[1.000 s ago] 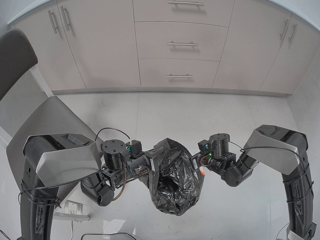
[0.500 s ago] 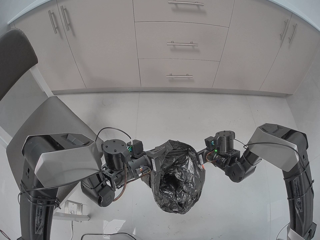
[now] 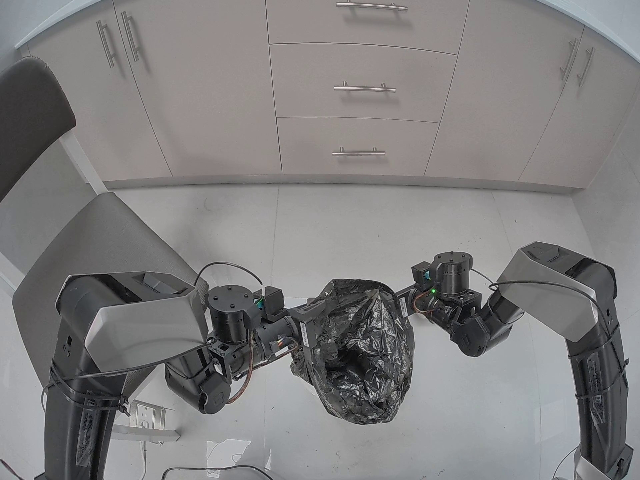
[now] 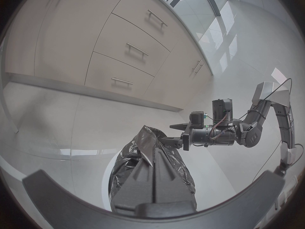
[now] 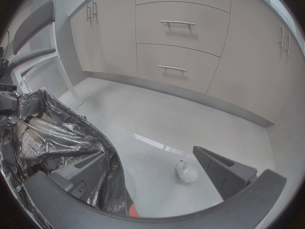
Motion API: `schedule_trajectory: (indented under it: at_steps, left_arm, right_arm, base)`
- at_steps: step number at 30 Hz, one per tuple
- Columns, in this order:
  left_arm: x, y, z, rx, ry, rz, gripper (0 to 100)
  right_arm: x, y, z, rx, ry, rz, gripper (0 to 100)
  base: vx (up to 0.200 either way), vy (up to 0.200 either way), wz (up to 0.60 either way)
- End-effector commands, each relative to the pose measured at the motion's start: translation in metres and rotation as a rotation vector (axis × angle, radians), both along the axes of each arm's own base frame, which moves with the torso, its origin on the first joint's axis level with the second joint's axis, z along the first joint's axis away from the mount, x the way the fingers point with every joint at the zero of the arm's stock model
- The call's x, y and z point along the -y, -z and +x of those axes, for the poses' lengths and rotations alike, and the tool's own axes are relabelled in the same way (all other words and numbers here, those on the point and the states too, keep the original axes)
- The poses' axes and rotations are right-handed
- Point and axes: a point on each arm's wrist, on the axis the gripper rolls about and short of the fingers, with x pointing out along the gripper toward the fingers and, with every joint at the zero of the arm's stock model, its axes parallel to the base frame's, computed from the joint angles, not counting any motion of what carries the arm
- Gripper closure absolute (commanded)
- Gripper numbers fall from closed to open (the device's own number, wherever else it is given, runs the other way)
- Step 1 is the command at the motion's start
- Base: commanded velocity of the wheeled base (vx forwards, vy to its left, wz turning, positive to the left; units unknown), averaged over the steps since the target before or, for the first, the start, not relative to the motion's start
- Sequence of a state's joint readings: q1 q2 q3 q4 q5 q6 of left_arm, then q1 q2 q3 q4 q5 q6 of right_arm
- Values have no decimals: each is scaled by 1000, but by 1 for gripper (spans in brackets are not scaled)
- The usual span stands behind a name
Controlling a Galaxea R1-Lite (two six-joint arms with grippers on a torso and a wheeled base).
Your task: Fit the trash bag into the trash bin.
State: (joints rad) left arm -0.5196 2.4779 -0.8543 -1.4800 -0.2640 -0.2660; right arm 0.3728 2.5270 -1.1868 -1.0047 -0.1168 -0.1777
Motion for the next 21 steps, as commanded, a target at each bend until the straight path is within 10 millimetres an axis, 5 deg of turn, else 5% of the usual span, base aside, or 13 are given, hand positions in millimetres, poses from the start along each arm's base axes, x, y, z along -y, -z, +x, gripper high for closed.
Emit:
schedule_trajectory:
  at_steps: [1,21]
  left_arm:
    - [0,4,0,-9,-1,6,100]
    - [6,7,-9,-26,-70,76,100]
  right_arm:
    - [0,2,0,-3,0,-1,0]
    - [0,4,-2,-12,-1,-3,0]
  base:
    - [0,0,0]
    - [0,0,0]
